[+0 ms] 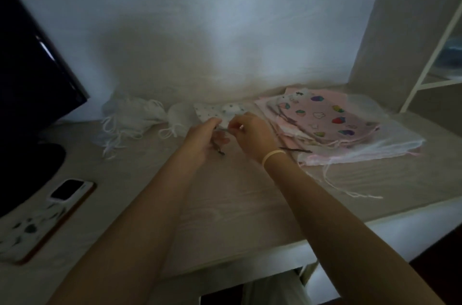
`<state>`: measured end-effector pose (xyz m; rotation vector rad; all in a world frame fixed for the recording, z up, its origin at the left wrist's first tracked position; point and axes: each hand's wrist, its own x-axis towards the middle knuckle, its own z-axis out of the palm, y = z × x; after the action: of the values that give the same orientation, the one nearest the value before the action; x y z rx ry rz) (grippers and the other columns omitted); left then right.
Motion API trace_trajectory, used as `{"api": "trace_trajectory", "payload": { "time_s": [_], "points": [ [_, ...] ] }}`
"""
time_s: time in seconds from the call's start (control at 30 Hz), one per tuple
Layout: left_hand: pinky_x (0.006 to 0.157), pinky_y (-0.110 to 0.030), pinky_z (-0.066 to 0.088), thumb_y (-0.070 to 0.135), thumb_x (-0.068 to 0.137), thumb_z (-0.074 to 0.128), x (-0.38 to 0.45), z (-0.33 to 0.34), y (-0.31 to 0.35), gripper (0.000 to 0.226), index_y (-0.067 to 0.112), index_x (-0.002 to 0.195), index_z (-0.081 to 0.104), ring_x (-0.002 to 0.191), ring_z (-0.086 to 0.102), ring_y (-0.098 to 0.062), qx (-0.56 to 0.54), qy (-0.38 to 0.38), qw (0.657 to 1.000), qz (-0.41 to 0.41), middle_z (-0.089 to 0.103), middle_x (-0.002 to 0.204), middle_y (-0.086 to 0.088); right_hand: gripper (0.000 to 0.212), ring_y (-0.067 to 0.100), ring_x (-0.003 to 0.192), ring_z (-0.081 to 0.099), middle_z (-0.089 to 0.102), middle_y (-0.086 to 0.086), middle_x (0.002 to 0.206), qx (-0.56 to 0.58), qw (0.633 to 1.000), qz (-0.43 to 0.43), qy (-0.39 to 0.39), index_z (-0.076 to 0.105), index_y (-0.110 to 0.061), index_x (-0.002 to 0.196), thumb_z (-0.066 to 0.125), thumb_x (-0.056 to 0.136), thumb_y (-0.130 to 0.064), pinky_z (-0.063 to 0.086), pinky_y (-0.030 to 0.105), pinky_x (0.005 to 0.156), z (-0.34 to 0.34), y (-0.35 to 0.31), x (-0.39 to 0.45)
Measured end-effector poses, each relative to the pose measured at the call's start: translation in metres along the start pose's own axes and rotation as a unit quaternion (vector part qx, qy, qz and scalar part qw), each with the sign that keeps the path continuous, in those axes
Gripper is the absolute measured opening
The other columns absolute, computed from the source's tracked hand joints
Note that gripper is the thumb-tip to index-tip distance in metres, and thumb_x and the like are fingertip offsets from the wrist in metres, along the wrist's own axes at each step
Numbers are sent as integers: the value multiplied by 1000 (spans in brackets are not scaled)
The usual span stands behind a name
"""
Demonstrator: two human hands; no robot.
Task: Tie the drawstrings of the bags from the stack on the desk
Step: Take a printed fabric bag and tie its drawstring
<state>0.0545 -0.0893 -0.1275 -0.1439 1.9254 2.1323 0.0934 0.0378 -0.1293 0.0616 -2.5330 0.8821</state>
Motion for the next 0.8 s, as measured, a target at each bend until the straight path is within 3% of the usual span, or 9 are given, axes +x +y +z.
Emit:
{"api": "trace_trajectory", "payload": {
  "time_s": [0.13,0.27,0.43,0.5,0.53,0.57,0.63,0.73,0.8],
  "points": [
    [40,-21,27,18,98,45,-1,-33,-2,27,17,72,41,30,28,-8,-30,-15,998,-51,34,39,6,47,29,115,48,46,11,126,-87,993,6,-81,54,-13,128,65,83,-15,42,34,97,14,-15,2],
    [32,-14,20,15,100,40,-3,-51,-2,30,20,71,35,28,23,-5,-78,-35,994,-66,29,37,8,50,36,120,39,43,17,127,-229,969,71,-66,44,-6,127,62,82,-20,37,41,100,7,-2,-3],
    [32,-16,20,33,99,43,-6,-58,-5,29,16,75,46,32,33,-8,-32,-73,993,-91,42,48,3,34,35,103,61,60,19,116,-44,975,209,-69,50,-4,121,55,89,-13,51,44,90,1,5,-4],
    [33,-15,15,44,97,40,-8,-60,-5,39,15,74,51,33,29,-9,11,-113,986,-122,39,49,4,19,35,78,65,63,20,92,94,955,276,-57,56,-4,105,58,88,-11,57,47,71,0,2,-5],
    [35,-15,13,49,95,39,-9,-62,-4,43,16,70,51,32,26,-9,21,-128,982,-137,36,48,5,9,31,61,61,59,19,75,152,940,303,-48,55,-4,92,60,87,-11,56,42,58,0,2,-4],
    [37,-15,12,52,93,40,-11,-63,-4,46,17,65,49,32,24,-9,18,-135,980,-147,33,46,5,15,27,49,54,53,16,63,180,927,325,-46,51,-6,81,62,88,-13,49,33,47,-2,1,-3],
    [38,-15,12,54,91,42,-10,-66,-3,48,19,58,44,32,21,-10,-21,-132,980,-148,28,44,5,27,21,42,47,45,11,54,170,919,350,-63,47,-6,74,63,89,-20,36,20,35,-7,-1,-3],
    [34,-14,14,44,92,41,-6,-72,-6,42,20,58,39,30,20,-10,-150,-126,971,-139,24,41,6,26,15,39,33,37,3,51,139,914,359,-125,61,-5,78,60,89,-28,26,11,33,-16,-3,-4],
    [33,-15,14,33,94,38,-2,-76,-9,34,20,62,37,28,21,-9,-240,-121,955,-124,25,38,7,26,12,37,21,29,-3,48,215,881,385,-170,62,-9,72,56,87,-29,20,10,38,-18,-3,-7]
  ]
}}
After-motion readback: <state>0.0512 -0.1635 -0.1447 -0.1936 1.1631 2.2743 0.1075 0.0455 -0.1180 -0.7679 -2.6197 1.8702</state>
